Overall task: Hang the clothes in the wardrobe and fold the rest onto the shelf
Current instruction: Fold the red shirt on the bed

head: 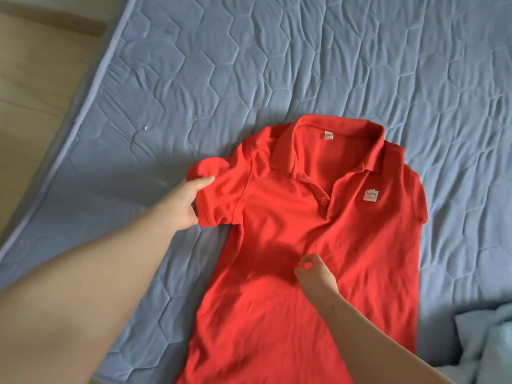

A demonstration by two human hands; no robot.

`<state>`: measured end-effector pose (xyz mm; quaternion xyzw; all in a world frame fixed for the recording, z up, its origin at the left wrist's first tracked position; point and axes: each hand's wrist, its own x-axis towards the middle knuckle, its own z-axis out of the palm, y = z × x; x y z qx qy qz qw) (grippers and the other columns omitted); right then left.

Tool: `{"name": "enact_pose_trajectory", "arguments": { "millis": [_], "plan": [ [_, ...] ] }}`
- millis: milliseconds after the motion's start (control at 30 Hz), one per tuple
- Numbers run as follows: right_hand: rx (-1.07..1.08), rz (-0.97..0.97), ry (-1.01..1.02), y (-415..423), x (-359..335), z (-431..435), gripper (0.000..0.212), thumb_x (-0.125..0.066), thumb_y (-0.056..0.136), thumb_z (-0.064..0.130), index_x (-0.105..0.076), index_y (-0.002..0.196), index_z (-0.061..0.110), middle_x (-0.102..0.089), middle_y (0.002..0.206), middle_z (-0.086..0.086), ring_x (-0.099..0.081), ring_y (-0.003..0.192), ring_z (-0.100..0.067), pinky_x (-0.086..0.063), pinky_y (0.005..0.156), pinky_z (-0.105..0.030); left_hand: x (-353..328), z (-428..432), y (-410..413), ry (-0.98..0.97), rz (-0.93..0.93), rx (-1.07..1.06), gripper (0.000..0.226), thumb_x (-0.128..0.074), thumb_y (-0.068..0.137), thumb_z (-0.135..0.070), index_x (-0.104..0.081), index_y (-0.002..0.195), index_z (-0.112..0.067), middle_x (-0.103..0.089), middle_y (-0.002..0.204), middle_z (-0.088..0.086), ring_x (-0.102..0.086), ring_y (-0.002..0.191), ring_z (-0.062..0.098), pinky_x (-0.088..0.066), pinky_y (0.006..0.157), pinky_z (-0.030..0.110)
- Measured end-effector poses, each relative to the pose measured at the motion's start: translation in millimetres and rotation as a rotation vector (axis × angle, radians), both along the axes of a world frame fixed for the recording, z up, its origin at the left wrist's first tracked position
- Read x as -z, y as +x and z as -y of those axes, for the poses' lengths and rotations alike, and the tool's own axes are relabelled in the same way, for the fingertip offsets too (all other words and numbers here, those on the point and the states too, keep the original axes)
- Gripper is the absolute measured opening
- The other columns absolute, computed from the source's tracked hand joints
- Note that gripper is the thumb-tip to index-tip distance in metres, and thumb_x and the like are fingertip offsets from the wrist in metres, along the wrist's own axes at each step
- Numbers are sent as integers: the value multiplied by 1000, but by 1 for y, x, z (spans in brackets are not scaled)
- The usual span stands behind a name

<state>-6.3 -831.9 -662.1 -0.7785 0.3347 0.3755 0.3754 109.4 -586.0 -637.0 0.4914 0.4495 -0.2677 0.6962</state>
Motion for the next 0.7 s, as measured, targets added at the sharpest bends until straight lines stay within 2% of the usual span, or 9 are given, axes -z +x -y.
{"name": "enact_pose_trajectory", "arguments": {
  "millis": [67, 133, 200, 300, 367, 500, 600, 633, 700],
  "plan": [
    [50, -13, 30, -4, 3, 0, 13, -51, 86, 20, -50, 98, 26, -55, 75, 6, -52, 57, -12, -40, 52, -21, 9, 10, -1, 74, 18, 16, 14, -62, 87, -22, -65, 101, -19, -73, 78, 0, -70, 68, 16, -58, 59, 36],
    [107, -23, 61, -10, 6, 1, 15, -51, 86, 19, -53, 100, 24, -61, 84, 0, -55, 65, -16, -47, 63, -25, 18, 18, -1, 173, 49, 63, 30, -64, 86, -23, -62, 115, -17, -70, 98, 4, -68, 88, 22, -56, 78, 41],
    [153, -26, 87, -13, 8, 2, 14, -52, 86, 18, -53, 99, 24, -62, 92, -2, -56, 70, -18, -49, 72, -30, 22, 22, 0, 288, 58, 23, 38, -68, 83, -25, -61, 119, -15, -66, 106, 6, -64, 95, 23, -52, 88, 41],
    [160, -28, 94, -15, 9, 8, 14, -51, 85, 17, -52, 97, 25, -62, 91, -2, -56, 68, -18, -47, 68, -28, 21, 14, 3, 558, 114, -34, 34, -72, 79, -18, -65, 109, -5, -65, 97, 11, -60, 85, 19, -49, 79, 32],
    [158, -26, 87, -17, 7, 14, 15, -50, 85, 17, -52, 98, 26, -62, 90, -1, -57, 66, -18, -46, 65, -26, 16, 6, 5, 767, 151, 5, 29, -73, 78, -20, -68, 101, -3, -67, 95, 14, -59, 81, 19, -46, 73, 29],
    [120, -14, 52, -17, 1, 29, 15, -50, 85, 18, -50, 98, 27, -60, 80, 2, -54, 60, -12, -40, 51, -21, 2, 3, 14, 1038, 202, 227, 30, -70, 77, -26, -67, 101, -8, -68, 104, 17, -63, 97, 32, -50, 86, 40],
    [96, 2, 34, -14, -4, 39, 12, -50, 84, 18, -52, 95, 24, -60, 77, 2, -53, 57, -12, -38, 48, -21, -4, 19, 24, 1063, 301, 288, 53, -69, 78, -19, -51, 128, -14, -60, 123, 13, -56, 112, 29, -44, 97, 38],
    [93, 4, 28, -14, -6, 44, 11, -50, 84, 18, -52, 92, 25, -59, 74, 3, -53, 55, -11, -38, 48, -21, -4, 25, 25, 1054, 315, 308, 66, -68, 79, -15, -40, 139, -19, -54, 130, 12, -53, 118, 28, -41, 100, 37],
    [106, 12, 25, -13, -8, 53, 10, -50, 84, 19, -50, 88, 28, -57, 70, 5, -53, 54, -12, -39, 49, -21, -4, 32, 25, 1084, 239, 412, 84, -66, 82, -13, -17, 148, -31, -45, 134, 19, -50, 119, 34, -40, 100, 40]
  ]
}}
